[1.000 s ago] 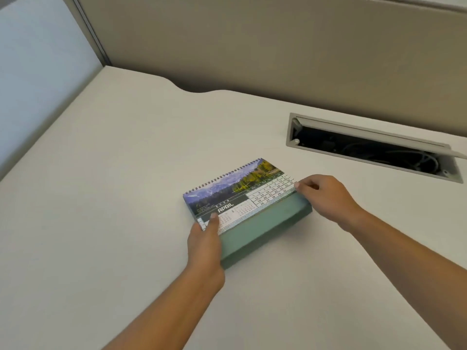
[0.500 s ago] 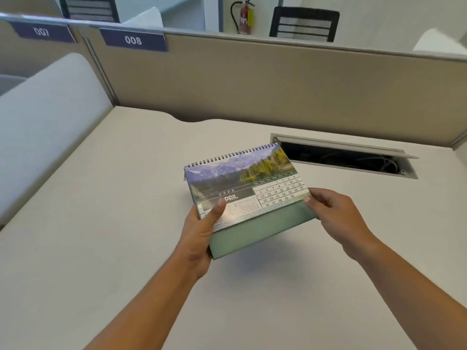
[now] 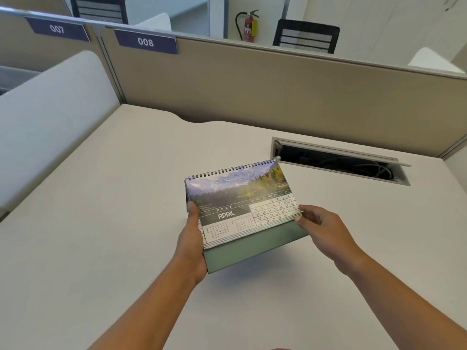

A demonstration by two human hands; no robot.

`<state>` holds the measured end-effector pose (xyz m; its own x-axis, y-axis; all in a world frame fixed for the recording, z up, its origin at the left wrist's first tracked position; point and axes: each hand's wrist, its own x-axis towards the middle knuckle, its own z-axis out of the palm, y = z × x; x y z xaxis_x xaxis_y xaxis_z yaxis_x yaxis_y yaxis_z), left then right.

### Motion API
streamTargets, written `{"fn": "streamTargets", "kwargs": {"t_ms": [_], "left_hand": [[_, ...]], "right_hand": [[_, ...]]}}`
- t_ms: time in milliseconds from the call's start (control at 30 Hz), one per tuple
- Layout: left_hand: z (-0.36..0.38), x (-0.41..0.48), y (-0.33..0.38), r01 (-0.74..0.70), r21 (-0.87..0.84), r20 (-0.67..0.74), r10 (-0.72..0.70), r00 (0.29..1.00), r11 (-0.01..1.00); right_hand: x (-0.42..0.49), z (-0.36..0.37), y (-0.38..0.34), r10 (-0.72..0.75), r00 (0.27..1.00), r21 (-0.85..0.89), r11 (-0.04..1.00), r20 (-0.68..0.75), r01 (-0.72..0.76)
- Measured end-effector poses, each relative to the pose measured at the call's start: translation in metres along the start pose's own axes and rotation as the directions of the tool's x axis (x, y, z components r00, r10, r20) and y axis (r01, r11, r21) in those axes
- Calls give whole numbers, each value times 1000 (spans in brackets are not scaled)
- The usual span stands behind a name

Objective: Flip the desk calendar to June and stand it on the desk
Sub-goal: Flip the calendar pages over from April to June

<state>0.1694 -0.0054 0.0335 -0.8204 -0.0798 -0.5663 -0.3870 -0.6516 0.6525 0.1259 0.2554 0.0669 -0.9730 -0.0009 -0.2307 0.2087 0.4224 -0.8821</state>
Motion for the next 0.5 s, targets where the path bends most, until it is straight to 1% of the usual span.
{"fn": "streamTargets", "kwargs": {"t_ms": [100,200,300,333,400,467,500], "left_hand": [[-3,0,-5,13,-36,-6,-13,1000,999],[-6,0,-9,15,-56,11,-14,1000,998],[-8,-1,-11,9,-53,26,-8,1000,999],[-9,-1,-11,5,-48,34,-4,999,999],[-9,-2,-11,-2,-41,51,5,999,999],[-9,-4,-10,-1,-35,59,3,998,999],[-8,-5,-11,3,-34,64,-1,998,999]], "right_hand": [[-2,0,-5,-26,1000,9,1000,12,26],[-2,-2,-7,-41,997,33,999,-60,43],[-1,-7,-12,1,993,91,996,-118,10],[-1,-9,-15,36,994,128,992,-108,-22],[0,-13,-21,111,993,205,974,-40,-100],[1,-15,-26,158,987,260,952,30,-161],[2,-16,-29,173,984,288,941,42,-178]]}}
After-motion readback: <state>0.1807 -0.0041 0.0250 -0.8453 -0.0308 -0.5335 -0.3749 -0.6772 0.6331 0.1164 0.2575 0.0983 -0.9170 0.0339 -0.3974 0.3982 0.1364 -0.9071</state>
